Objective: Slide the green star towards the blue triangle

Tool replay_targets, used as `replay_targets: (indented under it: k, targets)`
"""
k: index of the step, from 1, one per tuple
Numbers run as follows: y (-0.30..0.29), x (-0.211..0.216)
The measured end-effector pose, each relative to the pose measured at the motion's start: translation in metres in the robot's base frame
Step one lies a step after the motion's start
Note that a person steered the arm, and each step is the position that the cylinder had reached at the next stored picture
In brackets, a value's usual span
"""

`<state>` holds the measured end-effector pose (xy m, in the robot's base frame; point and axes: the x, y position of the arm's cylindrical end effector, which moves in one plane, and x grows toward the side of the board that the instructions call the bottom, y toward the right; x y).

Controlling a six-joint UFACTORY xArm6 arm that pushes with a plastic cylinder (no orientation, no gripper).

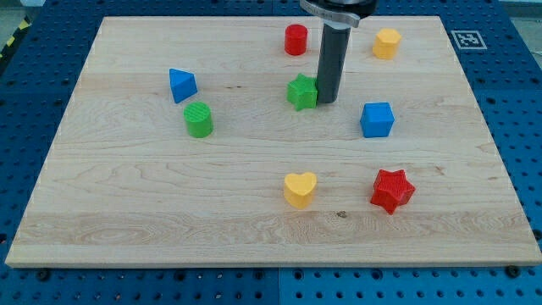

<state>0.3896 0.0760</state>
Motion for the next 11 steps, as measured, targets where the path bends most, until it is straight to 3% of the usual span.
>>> replay_targets:
  k: [1,3,5,8,11]
  targets:
    - [0.000,0.004]
    - [-0.012,-0.033]
    - [-0.013,0.017]
    - [-0.013,0.009]
    - [-0.070,0.009]
